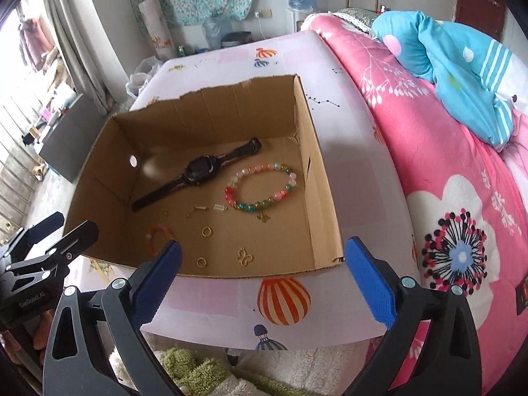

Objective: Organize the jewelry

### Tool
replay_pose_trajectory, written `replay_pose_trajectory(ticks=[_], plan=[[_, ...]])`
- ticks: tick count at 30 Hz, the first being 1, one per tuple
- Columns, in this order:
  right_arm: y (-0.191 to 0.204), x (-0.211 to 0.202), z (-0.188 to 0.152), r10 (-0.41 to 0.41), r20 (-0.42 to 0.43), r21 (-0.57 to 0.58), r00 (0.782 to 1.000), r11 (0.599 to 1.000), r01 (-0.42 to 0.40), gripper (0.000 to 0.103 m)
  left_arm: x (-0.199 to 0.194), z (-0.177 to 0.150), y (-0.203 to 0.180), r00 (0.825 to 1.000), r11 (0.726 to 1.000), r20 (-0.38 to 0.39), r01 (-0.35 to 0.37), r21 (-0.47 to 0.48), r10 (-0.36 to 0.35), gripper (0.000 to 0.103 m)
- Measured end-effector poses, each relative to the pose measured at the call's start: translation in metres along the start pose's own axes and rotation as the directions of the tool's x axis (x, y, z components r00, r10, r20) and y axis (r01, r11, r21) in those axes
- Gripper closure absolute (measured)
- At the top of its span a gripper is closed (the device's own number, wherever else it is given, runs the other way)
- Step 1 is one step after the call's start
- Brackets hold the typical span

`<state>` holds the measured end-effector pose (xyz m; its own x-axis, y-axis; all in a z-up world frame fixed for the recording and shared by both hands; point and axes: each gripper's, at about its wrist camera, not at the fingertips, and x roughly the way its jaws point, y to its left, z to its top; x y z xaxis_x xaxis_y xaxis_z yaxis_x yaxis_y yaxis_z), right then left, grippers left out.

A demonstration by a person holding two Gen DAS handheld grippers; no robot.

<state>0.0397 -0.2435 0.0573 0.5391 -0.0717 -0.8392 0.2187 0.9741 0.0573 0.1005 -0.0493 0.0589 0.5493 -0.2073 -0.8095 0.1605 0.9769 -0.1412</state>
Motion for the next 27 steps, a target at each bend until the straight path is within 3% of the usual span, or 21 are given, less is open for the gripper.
replay_pose_trajectory(ticks=[11,27], plan=[[0.014,0.013,0.001,-0.035,-0.059,-0.085,0.998,0.996,0.030,0.007,0.016,-0.008,-0.002,0.992,0.999,-0.119,-0.033,0.019,0.035,0.009],[0.006,-0.008,-0.016,0.039,-0.098,0.008,0.994,0.999,-0.038,0.007,-0.004,-0.018,-0.016,0.990,0.995,-0.110,-0.079,0.066,0.086,0.009]])
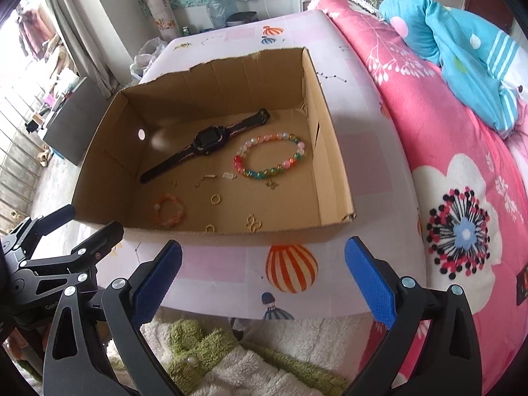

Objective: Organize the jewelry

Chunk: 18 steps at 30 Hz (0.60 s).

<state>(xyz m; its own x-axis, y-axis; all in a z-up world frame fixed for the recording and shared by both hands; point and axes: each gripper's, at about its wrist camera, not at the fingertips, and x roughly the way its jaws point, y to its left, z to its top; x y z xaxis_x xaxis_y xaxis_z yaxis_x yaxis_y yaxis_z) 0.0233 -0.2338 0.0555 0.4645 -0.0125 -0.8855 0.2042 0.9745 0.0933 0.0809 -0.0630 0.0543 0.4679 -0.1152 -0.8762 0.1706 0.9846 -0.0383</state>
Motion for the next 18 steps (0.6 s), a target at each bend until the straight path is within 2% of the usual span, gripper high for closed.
replay_pose_trajectory(ticks=[18], plan=[[-0.003,0.009,-0.008,0.011,-0.023,0.041,1.000,0.999,-0.010,0.007,0.004,-0.010,0.016,0.999,0.992,-0.051,-0.009,-0.127,0.002,0.009]])
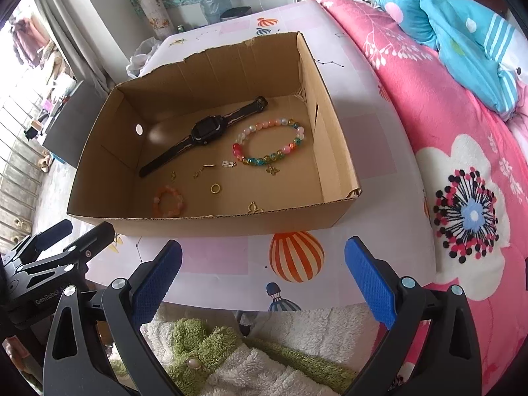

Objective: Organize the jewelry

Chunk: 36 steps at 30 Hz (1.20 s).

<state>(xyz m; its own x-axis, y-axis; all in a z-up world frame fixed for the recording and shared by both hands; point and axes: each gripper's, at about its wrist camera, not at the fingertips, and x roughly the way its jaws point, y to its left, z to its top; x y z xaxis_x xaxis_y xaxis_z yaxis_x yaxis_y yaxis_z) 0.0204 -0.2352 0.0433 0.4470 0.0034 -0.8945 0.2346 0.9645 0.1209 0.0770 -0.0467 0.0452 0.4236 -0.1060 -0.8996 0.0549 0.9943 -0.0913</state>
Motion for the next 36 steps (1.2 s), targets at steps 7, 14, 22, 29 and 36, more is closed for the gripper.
replay_pose_trajectory(ticks=[7,14,22,29,36], plan=[[0.0017,0.0065,0.0015,0.004,-0.022,-0.003,1.000,1.000,-0.004,0.007,0.0019,-0.0003,-0.0006,1.000,1.000,-0.014,-0.003,0.002,0.003,0.009],[0.0038,0.0073,0.0024,0.004,-0.027,-0.010,1.000,1.000,-0.004,0.007,0.0018,-0.0003,-0.0012,1.000,1.000,-0.013,-0.003,0.006,0.003,0.009],[0.0035,0.0100,0.0034,0.008,-0.033,-0.007,0.999,1.000,-0.009,0.007,0.0032,0.0009,-0.0033,1.000,1.000,-0.017,-0.006,0.016,0.007,0.009],[0.0017,0.0106,0.0034,0.010,-0.030,-0.003,1.000,1.000,-0.010,0.007,0.0038,0.0014,-0.0048,1.000,1.000,-0.015,-0.012,0.022,0.012,0.009],[-0.0016,0.0103,0.0037,0.002,-0.024,-0.003,1.000,1.000,-0.002,0.007,0.0044,0.0021,-0.0078,1.000,1.000,-0.008,-0.014,0.023,0.014,0.009]])
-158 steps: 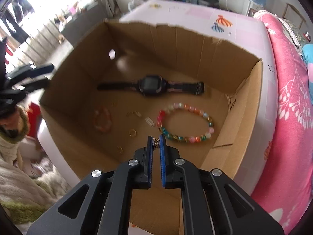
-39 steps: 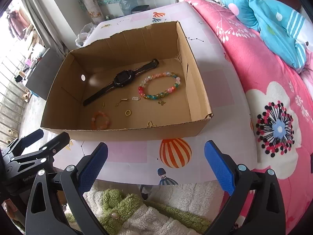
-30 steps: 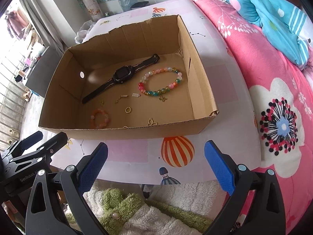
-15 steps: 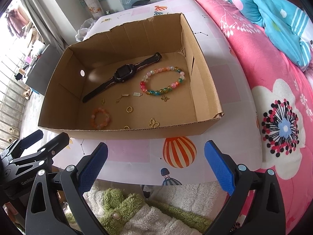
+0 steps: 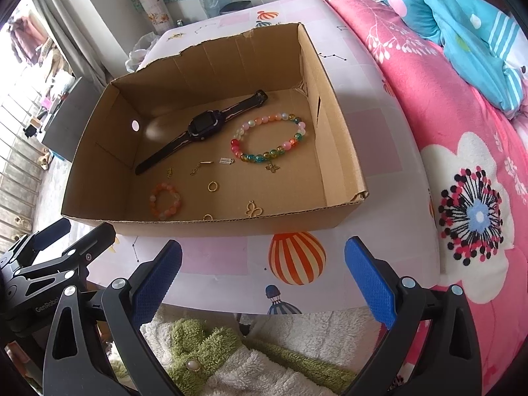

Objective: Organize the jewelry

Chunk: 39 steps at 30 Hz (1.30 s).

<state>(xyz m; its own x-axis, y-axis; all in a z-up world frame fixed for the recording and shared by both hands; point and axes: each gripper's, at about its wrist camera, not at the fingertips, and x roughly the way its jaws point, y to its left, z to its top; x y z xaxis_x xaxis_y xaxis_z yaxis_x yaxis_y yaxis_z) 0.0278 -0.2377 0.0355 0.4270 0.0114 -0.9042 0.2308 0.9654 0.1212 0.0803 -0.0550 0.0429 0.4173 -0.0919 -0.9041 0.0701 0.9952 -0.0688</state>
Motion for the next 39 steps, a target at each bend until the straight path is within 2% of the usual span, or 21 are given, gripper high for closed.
replay_pose_trajectory(ticks=[39], plan=[[0.001,-0.009,0.005,0.008,0.032,-0.006,0.999,1.000,-0.008,0.007,-0.011,-0.004,-0.005,1.000,1.000,0.028,-0.008,0.014,0.008,0.009]])
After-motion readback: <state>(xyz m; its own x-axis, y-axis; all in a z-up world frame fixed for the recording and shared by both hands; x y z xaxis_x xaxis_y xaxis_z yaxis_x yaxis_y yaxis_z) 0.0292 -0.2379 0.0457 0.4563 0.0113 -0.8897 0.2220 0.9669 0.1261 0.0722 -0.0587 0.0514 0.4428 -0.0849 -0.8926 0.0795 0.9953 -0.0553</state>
